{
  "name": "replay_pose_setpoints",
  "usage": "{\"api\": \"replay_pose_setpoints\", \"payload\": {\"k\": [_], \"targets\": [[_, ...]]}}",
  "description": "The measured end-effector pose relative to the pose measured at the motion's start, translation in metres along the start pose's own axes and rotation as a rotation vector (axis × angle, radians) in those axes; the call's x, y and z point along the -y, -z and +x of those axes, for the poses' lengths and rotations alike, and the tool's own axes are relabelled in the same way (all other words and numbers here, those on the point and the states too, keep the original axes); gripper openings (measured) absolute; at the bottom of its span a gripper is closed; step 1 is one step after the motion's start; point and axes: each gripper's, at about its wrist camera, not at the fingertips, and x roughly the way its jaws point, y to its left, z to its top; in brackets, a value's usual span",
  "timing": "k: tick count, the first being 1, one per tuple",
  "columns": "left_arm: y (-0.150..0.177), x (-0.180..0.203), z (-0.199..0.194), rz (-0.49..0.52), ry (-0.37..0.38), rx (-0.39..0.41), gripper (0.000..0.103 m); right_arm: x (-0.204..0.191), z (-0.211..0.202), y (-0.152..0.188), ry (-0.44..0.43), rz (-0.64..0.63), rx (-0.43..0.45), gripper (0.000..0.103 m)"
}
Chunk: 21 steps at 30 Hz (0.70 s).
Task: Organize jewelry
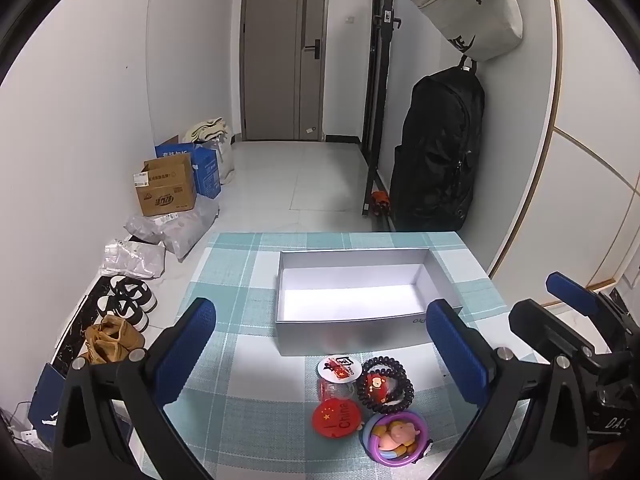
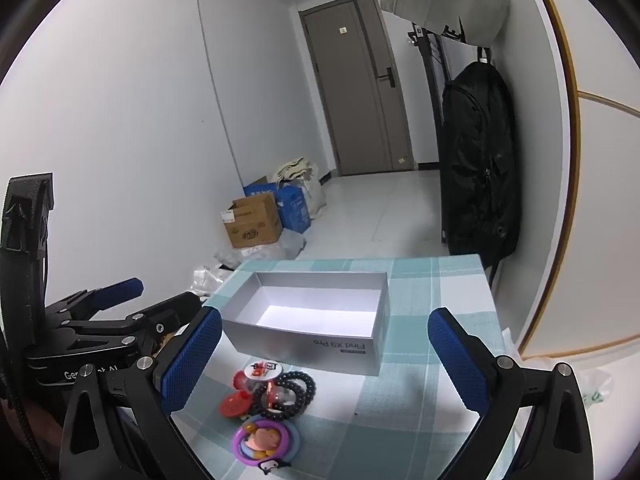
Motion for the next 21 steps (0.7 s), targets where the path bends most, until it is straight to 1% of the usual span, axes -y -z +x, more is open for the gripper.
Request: {"api": "replay_pose_setpoints", "payload": {"k": [7,9,12,13,17,21], "targets": [[-0.004,-0.011,0.0,-0.049,0.0,-0.001,0.102,0.0,-0.003,0.005,0.002,0.007,-0.01,0.103],[-0.004,-0.013,0.0,-0.059,0.002,-0.003,0.102,0.002,0.002,0.001,0.003,0.007,-0.011,0.103],[-0.004,-0.011,0.0,-0.052,0.009,-0.005,0.102,0.002,0.001,-0.003,0.005,0.01,-0.011,0.103],[-0.003,-0.011,0.0,-0.047,0.011,-0.005,0.102,0.002,0.002,0.003,0.008,0.005,-0.001,0.103],[-0.004,-0.007,-0.002,-0.029,0.015,0.001,0.102,0.001,0.001,0.002,0.005,0.005,0.001,0.103],[-0.003,-0.007,-0.001,-0.032,0.022,-0.005,0.102,0.003,0.001,0.002,0.002,0.007,0.004,0.103]]}}
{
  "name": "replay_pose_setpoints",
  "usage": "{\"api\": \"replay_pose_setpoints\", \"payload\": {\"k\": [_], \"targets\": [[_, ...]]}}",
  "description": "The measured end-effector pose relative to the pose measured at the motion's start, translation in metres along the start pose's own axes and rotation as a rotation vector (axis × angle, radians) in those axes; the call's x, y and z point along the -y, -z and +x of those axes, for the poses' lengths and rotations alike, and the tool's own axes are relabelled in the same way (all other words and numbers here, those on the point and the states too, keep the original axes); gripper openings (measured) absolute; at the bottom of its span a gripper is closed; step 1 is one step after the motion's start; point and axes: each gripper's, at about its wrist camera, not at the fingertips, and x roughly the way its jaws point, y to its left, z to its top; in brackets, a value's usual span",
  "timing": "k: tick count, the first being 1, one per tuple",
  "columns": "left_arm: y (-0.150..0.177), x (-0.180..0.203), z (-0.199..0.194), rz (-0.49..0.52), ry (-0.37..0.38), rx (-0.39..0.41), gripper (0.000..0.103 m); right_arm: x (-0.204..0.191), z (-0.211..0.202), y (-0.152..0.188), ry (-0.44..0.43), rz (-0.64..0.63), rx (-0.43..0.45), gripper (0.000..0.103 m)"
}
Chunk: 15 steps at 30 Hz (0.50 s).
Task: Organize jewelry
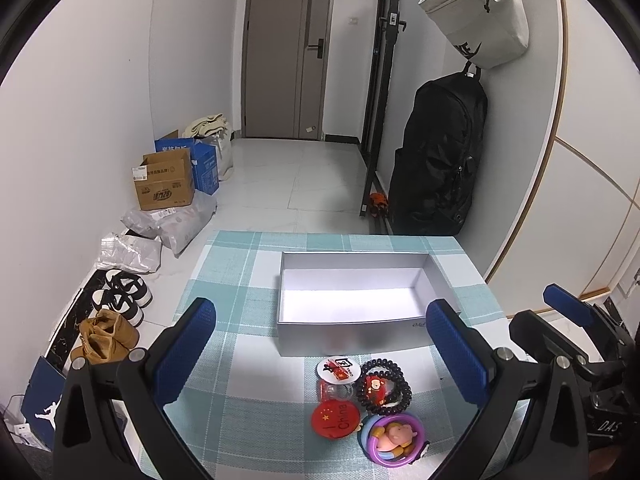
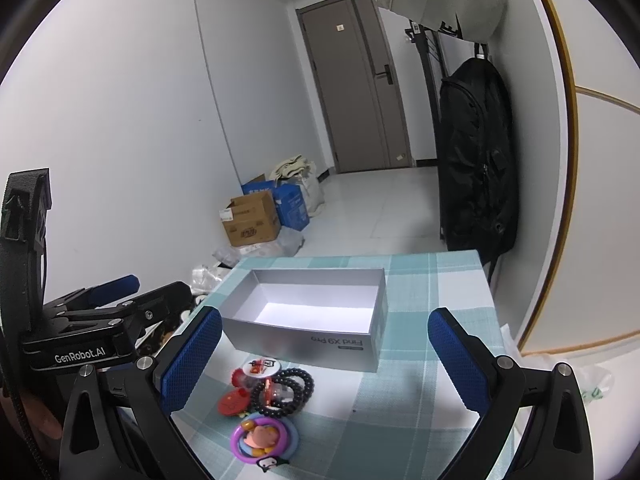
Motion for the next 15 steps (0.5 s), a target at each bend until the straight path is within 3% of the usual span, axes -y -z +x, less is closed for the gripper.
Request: {"api": "replay_pose_setpoints", "payload": {"k": [15], "targets": [[0.0009,0.0004,0.0009,0.002,0.016,-0.018,0.102,0.0013,0.0011,-0.0007,-0.027,0.038,0.005,0.103]]}}
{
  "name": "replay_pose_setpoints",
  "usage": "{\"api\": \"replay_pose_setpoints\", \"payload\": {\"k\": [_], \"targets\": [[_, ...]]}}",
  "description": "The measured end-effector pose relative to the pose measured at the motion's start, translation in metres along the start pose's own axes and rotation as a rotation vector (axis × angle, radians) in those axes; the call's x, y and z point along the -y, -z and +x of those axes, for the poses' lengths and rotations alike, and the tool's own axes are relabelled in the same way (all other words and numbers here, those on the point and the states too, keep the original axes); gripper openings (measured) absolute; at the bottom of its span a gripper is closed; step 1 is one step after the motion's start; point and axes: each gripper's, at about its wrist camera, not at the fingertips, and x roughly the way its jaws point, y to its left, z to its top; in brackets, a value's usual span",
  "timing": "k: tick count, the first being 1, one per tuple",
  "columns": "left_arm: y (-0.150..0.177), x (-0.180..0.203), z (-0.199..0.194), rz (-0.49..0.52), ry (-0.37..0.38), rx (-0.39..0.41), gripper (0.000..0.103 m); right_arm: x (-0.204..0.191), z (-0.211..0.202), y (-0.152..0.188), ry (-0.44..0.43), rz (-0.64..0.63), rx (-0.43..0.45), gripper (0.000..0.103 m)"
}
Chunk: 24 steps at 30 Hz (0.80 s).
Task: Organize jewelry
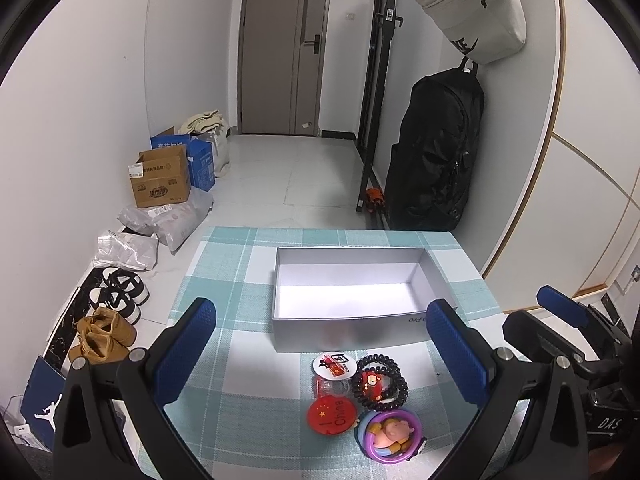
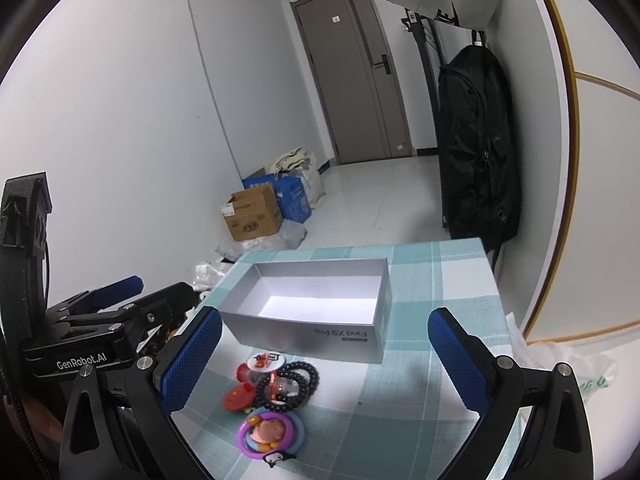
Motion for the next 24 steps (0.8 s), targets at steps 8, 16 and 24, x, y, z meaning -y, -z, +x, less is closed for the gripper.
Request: {"api": "replay_pose_setpoints", "payload": {"k": [8,16,24], "targets": [[-0.001,-0.011,0.001,-0.014,-0.002,-0.024,0.102,-0.003,0.013,0.005,-0.014,-0.032,-0.081,0.103],[0.004,-0.043,0.005,-0.071,-0.053,-0.083,0.102,-0.016,0.034,0.026,-0.142,-0.019,-0.333,0.103],[0.011,-0.074,0.011,-0.144,-0.085,-0.128,0.102,-0.051,0.048,0.066,-0.198,-0.199,-0.478,0.085]]}}
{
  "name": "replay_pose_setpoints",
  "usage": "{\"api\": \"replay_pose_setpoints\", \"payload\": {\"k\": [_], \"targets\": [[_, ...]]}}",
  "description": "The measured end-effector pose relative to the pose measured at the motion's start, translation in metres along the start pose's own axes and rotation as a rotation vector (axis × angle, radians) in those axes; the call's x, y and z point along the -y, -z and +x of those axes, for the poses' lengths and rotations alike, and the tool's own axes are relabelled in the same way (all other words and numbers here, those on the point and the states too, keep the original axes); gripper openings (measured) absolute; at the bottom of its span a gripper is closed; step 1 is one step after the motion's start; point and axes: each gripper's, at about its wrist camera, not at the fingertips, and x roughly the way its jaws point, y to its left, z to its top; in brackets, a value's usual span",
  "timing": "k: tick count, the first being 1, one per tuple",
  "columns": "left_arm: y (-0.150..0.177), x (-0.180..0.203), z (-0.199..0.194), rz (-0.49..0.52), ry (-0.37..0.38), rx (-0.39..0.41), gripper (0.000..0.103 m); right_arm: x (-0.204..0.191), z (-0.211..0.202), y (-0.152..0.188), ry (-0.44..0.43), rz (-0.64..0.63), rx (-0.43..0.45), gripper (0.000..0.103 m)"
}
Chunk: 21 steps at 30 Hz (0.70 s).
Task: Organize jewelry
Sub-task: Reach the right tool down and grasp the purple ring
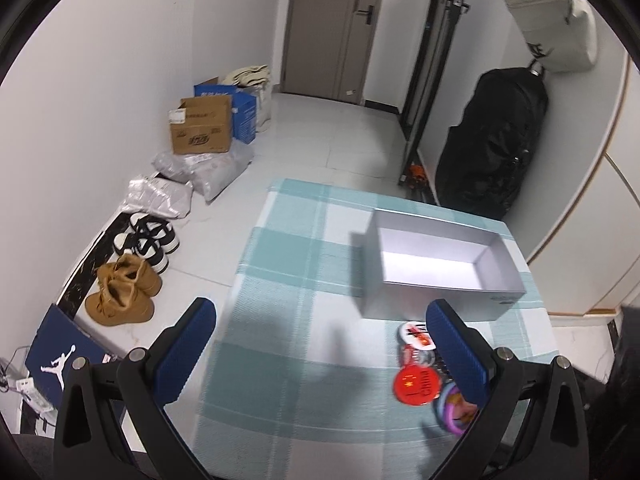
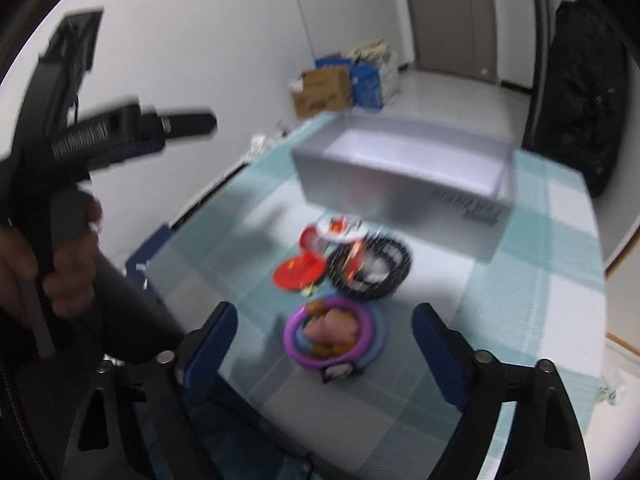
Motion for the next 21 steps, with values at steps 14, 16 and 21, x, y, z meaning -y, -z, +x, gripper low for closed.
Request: {"api": "replay_pose_setpoints", "payload": {"k": [14,16,21], "targets": [[0.002,-0.01,0.005,-0.024,0.023,-0.042,0.102,-0.018,0.032,0.011,0.167,-0.164,-0.066,0.051],[0.002,-0.01,0.006,-0.023,0.027,-0.046,0.102,-0.017,0.029,0.01,0.166,-0.154,-0.053,0.051],[0.005,-0.009,0.008,-0.009,0.027,-0.057,0.102,-0.013,0.014,0.004,0.114,-0.108,-0.007,0.051]]}}
